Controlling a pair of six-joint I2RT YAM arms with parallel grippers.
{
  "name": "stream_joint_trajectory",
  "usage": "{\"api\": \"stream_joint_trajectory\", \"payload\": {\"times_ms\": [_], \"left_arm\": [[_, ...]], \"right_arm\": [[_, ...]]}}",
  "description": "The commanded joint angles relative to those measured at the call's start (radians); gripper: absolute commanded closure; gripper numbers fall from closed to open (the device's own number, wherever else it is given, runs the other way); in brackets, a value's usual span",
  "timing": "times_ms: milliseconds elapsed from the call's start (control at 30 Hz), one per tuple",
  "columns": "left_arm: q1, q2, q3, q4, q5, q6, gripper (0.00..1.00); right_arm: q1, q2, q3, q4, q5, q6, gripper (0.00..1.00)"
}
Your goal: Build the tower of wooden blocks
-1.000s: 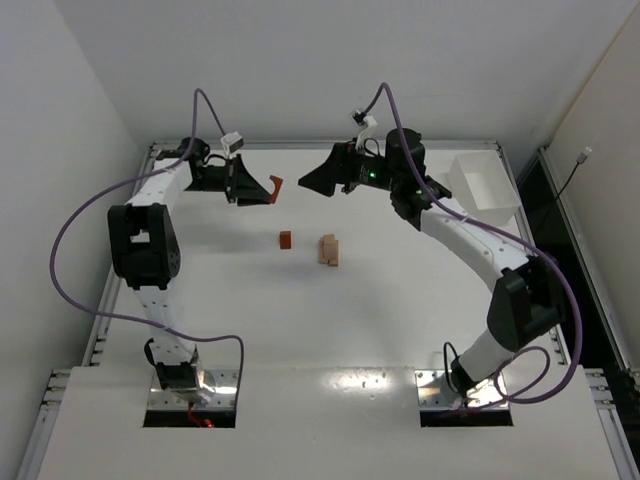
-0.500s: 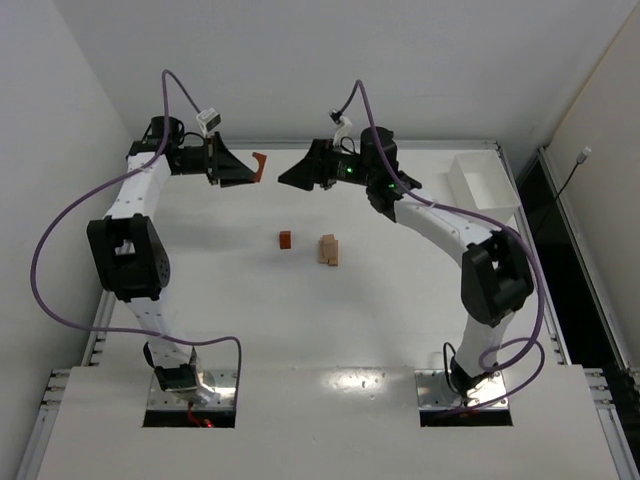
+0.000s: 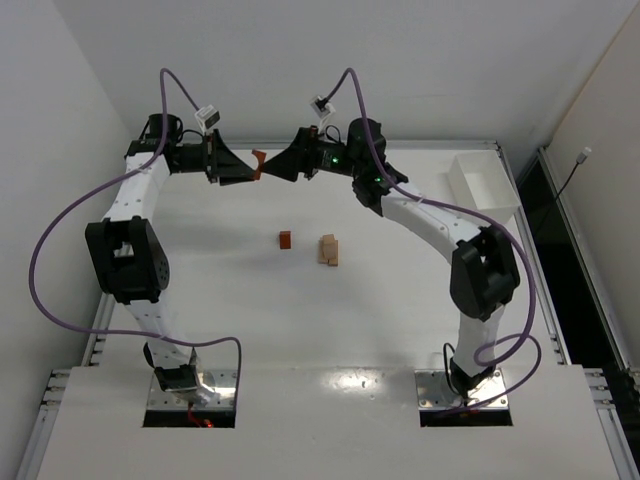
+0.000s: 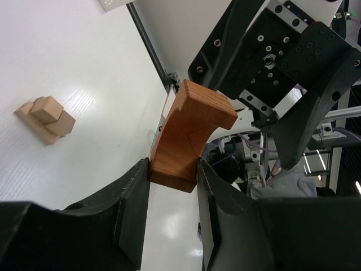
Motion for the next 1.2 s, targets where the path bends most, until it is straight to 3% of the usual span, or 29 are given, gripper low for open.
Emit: {"api": "stream_joint_trajectory", "payload": {"times_ms": [0,300,867,1167], "left_arm": [[0.003,-0.069,-0.01,0.023,0.156,-0.022,1.0],[-0.006,-0.098,-0.019,0.023,0.156,-0.031,1.0],[-0.035,-0.141,-0.07,0.074,0.156,-0.079,1.0],[-0.053,-0.141,-0.09,0.094,0.156,-0.088,1.0]], "right_arm": [[0.008,0.016,0.029,0.053,-0.019,-0.002,0.21],[-0.001,0.036,-0.004,0.034,-0.019,-0.035,0.21],[-0.001,0.086,0.09,0.034,-0.019,-0.026,0.21],[-0.001,0.068,0.108,0.043,-0.01,0.002,0.34]]}}
